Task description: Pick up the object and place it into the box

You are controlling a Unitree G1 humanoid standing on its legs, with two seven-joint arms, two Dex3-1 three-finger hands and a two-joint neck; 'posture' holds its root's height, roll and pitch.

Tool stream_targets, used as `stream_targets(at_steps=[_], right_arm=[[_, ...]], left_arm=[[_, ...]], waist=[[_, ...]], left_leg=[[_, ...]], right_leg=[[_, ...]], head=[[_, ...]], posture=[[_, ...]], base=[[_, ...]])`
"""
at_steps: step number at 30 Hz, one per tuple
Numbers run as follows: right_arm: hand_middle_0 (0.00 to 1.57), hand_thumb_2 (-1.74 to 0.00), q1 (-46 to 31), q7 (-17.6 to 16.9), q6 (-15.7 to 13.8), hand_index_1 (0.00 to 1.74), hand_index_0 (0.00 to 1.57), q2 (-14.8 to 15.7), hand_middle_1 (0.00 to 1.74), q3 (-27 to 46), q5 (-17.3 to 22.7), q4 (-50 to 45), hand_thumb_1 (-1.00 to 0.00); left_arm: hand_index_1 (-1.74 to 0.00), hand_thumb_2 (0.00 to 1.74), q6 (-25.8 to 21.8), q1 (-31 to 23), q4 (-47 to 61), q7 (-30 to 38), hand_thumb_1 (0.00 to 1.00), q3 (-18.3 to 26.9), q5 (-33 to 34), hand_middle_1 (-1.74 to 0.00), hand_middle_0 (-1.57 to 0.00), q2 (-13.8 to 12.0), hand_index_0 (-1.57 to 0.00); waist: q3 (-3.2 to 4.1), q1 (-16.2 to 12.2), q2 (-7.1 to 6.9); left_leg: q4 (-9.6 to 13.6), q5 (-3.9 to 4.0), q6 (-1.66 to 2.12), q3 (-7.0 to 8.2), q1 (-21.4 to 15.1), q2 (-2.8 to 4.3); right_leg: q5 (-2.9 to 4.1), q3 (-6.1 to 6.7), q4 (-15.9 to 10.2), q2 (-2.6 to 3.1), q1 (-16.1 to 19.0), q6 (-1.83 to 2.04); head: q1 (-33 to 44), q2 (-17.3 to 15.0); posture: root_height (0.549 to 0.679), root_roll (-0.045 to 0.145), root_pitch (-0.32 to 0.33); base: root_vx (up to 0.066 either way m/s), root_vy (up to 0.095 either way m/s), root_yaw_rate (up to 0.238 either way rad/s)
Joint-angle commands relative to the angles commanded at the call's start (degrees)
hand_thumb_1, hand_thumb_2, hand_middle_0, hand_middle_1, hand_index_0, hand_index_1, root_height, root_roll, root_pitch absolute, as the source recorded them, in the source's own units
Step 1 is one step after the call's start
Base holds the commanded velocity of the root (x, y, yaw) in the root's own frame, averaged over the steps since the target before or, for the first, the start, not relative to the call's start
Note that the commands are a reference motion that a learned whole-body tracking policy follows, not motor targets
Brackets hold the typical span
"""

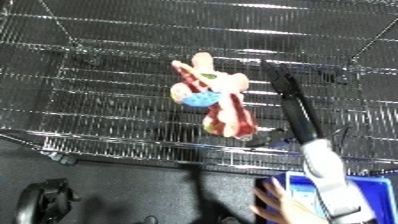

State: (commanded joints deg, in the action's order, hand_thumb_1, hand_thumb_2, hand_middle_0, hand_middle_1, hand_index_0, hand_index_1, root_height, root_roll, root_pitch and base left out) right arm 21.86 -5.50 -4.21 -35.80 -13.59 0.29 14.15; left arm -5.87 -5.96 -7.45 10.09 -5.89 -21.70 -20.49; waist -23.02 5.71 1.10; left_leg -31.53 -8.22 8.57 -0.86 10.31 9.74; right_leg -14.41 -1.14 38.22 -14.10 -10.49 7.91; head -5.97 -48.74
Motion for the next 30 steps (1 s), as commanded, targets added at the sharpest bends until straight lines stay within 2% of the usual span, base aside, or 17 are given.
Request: stream_targets(at_steps=[7,14,21,26,30], right_arm=[[0.00,0.00,7.24,0.32,0.41,0.00,0.00,-0.43,0.00,-6.14,-2.78,5.65,0.00],[0.00,0.00,14.29,0.35,0.73,0.00,0.00,-2.11,0.00,-11.09,-5.16,9.54,0.00],[0.00,0.00,22.65,0.62,1.45,0.00,0.00,-4.64,0.00,-16.19,-7.28,17.10,0.00],[0.00,0.00,26.83,0.89,1.87,0.00,0.00,-5.41,0.00,-18.38,-7.74,21.70,0.00],[0.00,0.00,29.77,0.91,2.41,0.00,0.00,-5.15,0.00,-19.69,-7.17,25.85,0.00]], left_arm=[[-1.74,1.74,-0.53,0.17,-0.26,-0.24,1.00,-1.61,-0.08,-1.74,-1.57,-0.77,-1.57],[-1.74,1.74,-1.15,-0.61,-0.30,-0.35,1.00,-2.61,-0.92,-1.74,-1.57,-1.43,-1.57],[-1.74,1.74,-1.69,-2.13,1.18,-0.48,1.00,-3.14,-2.01,-1.74,-1.57,-2.11,-1.57],[-1.74,1.74,-2.09,-2.79,2.11,-0.42,1.00,-3.01,-2.74,-1.74,-1.57,-2.67,-1.57],[-1.74,1.74,-2.50,-3.02,2.51,-0.10,1.00,-3.30,-3.27,-1.74,-1.57,-2.82,-1.57]], waist=[[-0.20,1.67,0.46],[-0.71,3.04,0.67],[-1.78,4.41,0.98],[-2.52,5.06,1.31],[-3.55,5.56,1.82]], left_leg=[[-0.18,0.01,0.03,-0.42,0.43,-0.27],[-0.23,0.25,0.04,-0.84,1.17,-0.44],[-0.68,0.66,0.12,-1.37,3.16,-0.74],[-1.24,0.83,0.12,-1.74,4.83,-0.89],[-2.04,0.83,0.10,-2.04,6.20,-1.02]], right_leg=[[0.29,-0.14,-0.12,-0.17,-0.35,0.12],[0.60,-0.27,0.00,-0.25,-0.98,0.19],[1.58,-0.35,-0.02,-0.28,-2.87,0.20],[2.07,-0.30,0.43,-0.34,-4.68,0.27],[2.26,-0.23,1.07,-0.44,-6.06,0.23]], head=[[-1.20,-0.18],[-4.36,2.46],[-8.57,8.44],[-10.86,10.42],[-12.56,11.76]], posture=[[0.643,0.045,-0.164],[0.643,0.043,-0.154],[0.643,0.040,-0.133],[0.641,0.037,-0.118],[0.640,0.035,-0.108]], base=[[0.013,0.003,0.013],[0.014,0.006,0.012],[-0.002,0.002,0.018],[-0.003,0.003,0.011],[-0.010,0.001,0.020]])
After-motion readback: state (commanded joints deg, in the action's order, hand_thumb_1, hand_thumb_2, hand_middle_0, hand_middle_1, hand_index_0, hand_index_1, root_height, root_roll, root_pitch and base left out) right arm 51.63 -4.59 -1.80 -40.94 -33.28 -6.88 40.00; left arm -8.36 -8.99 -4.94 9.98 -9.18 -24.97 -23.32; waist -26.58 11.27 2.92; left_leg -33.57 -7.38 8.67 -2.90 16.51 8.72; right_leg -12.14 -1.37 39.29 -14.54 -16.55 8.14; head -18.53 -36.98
